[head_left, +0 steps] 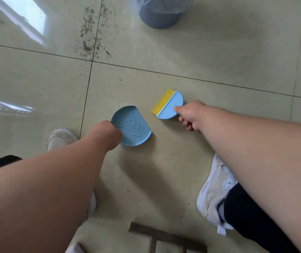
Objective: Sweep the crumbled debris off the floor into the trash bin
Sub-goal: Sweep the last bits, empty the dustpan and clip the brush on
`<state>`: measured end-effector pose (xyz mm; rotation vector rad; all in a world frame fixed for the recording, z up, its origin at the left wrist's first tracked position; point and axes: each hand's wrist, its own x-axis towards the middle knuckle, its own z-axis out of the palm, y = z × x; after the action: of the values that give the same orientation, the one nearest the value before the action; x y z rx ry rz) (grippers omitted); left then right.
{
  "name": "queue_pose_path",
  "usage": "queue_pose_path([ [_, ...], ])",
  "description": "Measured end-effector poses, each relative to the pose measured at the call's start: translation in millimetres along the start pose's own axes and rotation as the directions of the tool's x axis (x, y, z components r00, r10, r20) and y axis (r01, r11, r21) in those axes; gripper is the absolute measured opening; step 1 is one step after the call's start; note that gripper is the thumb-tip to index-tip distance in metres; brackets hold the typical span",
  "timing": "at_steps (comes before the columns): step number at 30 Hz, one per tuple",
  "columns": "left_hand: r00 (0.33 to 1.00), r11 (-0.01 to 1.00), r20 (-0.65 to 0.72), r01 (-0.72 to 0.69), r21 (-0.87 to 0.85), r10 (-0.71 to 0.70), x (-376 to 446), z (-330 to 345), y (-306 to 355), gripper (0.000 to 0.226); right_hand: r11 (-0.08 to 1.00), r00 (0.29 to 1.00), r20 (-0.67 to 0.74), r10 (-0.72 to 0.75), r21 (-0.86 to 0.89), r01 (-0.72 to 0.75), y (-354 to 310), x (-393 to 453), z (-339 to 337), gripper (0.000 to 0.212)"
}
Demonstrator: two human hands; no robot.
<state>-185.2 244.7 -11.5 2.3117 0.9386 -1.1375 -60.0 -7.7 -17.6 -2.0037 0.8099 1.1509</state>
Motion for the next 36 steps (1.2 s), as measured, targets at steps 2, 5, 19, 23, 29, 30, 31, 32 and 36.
queue_pose_path([
  [2,1.0,1.0,0.003,0.005,-0.003,-0.005,0,-1,0,0.007,0.998,0.991,-0.131,0.009,-0.068,-0.018,0,5,-9,0.025],
  [5,1.0,1.0,0.0,0.009,0.002,-0.009,1,-6,1,0.013,0.981,0.942,-0.335,-0.027,-0.188,-0.039,-1,3,-38,0.026],
  [19,0.992,0.969,0.112,-0.037,-0.244,0.066,24,-46,21,0.021,0.895,0.648,-0.625,-0.435,-0.376,0.238,-30,25,-135,0.027],
  [23,0.982,0.943,0.121,-0.098,-0.318,0.143,28,-50,27,0.011,0.796,0.648,-0.525,-0.552,-0.564,0.221,-37,30,-108,0.035],
  [29,0.975,0.933,0.174,-0.068,-0.352,0.137,31,-42,34,0.019,0.574,0.658,-0.222,-0.72,-0.723,0.384,-50,6,-33,0.038],
  [30,0.975,0.935,0.177,-0.063,-0.35,0.132,30,-42,36,0.02,0.535,0.652,-0.168,-0.74,-0.735,0.417,-51,0,-20,0.038],
  [31,0.975,0.935,0.178,-0.062,-0.35,0.131,30,-42,37,0.02,0.494,0.65,-0.102,-0.753,-0.74,0.457,-52,-6,-7,0.037],
  [32,0.975,0.935,0.181,-0.061,-0.349,0.131,30,-42,39,0.019,0.45,0.645,-0.03,-0.763,-0.741,0.498,-53,-13,6,0.036],
  [36,0.973,0.935,0.185,-0.068,-0.347,0.139,31,-44,40,0.017,0.372,0.633,0.179,-0.754,-0.677,0.635,-61,-33,37,0.03],
])
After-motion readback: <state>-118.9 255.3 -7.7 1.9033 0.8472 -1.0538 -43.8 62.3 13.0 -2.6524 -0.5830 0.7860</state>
